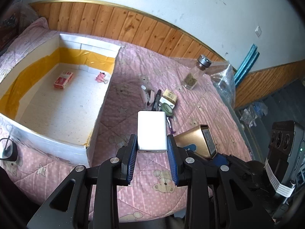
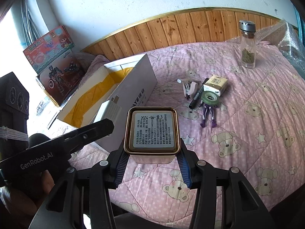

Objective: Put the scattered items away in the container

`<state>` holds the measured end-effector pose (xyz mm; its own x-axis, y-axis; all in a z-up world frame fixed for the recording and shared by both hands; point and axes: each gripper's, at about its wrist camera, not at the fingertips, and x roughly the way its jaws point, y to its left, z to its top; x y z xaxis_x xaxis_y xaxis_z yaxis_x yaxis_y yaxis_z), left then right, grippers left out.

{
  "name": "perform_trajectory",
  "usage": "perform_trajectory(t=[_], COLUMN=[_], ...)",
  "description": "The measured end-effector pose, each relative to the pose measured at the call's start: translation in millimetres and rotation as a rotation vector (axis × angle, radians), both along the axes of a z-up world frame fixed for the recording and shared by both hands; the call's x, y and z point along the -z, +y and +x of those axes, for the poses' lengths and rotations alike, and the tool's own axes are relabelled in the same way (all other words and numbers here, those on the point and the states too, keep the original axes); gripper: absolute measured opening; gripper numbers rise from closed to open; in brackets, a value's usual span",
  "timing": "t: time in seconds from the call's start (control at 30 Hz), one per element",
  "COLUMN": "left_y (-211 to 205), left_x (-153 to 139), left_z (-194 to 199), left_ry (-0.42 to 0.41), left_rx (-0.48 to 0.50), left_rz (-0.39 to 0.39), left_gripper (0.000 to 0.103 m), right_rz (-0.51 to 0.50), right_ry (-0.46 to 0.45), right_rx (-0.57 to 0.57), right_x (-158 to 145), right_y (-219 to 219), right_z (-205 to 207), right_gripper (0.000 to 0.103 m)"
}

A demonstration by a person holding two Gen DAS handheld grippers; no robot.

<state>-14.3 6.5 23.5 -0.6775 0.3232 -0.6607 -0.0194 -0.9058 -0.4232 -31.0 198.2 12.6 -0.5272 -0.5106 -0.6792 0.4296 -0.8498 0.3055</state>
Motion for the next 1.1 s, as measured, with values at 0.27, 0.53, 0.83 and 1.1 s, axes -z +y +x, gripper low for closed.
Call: perform_trajectory(t=[0.27, 0.53, 0.83, 1.1], left_y=[-25.6, -52.4, -79.5, -99.8], left_x=[-1.0, -5.0, -4.7, -1.7], left_z=[2.4, 3.4, -0.6, -2.6], left_ry=[0.006, 0.016, 0.009, 0.000], left_rx=[-0.028, -0.077, -0.125, -0.167], left_rz=[0.038, 0.063, 0.088, 0.099], left_gripper=[0.031, 0.031, 0.031, 0.031], right_rz=[0.014, 0.022, 0.025, 0.028], right_ry=[0.041, 0.063, 0.086, 0.114], right_rx=[-0.049, -0.084, -0.132, -0.181], right_x=[-18.8, -30.6, -42.1, -53.9], right_y=[-22.5, -44.9, -73.1, -99.3], right_z=[3.1, 1.2, -2.2, -7.1], right_gripper=[0.049, 0.049, 0.049, 0.049])
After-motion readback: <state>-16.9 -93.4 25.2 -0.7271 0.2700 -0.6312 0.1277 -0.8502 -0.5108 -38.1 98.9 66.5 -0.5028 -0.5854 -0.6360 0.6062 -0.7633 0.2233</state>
